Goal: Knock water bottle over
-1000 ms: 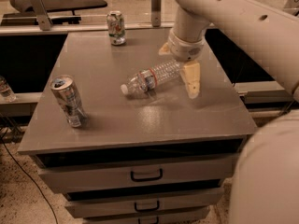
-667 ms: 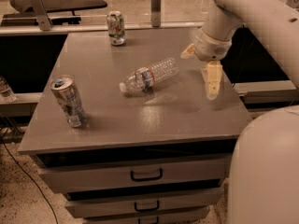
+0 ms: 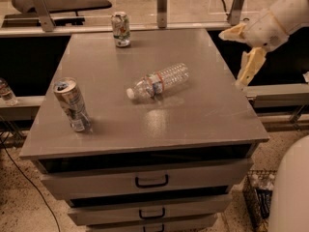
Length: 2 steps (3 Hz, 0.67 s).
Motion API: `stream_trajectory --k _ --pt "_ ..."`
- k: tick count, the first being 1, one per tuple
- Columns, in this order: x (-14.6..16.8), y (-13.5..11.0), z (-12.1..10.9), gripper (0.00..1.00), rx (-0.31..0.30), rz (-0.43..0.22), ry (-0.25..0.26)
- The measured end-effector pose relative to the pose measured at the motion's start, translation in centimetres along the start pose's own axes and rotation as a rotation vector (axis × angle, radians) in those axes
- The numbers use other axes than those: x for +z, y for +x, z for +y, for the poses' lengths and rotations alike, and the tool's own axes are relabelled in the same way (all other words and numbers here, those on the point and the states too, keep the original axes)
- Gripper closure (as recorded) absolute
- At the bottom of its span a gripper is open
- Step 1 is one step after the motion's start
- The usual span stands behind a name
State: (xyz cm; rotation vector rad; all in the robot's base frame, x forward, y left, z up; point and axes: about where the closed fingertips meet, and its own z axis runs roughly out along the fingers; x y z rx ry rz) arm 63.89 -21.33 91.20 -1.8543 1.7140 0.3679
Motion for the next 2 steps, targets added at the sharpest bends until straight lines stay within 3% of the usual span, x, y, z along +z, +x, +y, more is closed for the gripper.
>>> stream_trajectory --k 1,2 --pt "-3.9 -5.8 -0.3 0.0 -0.006 -0.271 0.09" --pt "-4.0 -9.7 -0.1 0.0 -0.042 -0.414 0.072"
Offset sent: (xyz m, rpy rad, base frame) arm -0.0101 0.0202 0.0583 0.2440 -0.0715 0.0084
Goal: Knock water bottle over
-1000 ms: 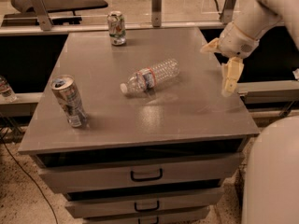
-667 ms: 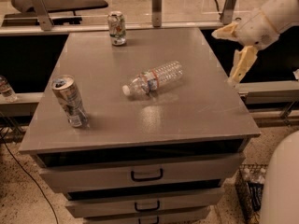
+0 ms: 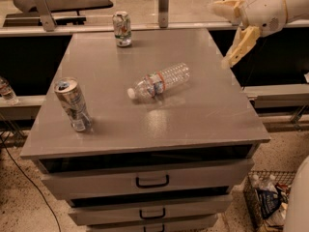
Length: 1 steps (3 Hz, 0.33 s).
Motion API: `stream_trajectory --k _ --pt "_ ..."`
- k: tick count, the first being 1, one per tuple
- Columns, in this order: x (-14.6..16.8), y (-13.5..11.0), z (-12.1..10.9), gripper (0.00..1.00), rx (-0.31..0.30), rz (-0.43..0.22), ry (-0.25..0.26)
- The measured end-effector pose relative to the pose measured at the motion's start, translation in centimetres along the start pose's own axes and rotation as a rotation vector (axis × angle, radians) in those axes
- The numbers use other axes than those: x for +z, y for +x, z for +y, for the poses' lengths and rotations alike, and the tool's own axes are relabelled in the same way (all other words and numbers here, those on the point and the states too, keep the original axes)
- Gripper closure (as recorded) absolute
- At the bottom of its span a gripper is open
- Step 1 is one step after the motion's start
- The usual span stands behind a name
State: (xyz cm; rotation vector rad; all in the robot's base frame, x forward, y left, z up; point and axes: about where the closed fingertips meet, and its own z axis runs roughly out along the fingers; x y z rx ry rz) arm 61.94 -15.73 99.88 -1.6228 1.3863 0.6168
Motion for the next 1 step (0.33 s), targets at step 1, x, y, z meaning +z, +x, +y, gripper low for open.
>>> stream_trajectory --k 1 --pt "0.14 0.03 -0.25 0.0 0.001 0.0 0.006"
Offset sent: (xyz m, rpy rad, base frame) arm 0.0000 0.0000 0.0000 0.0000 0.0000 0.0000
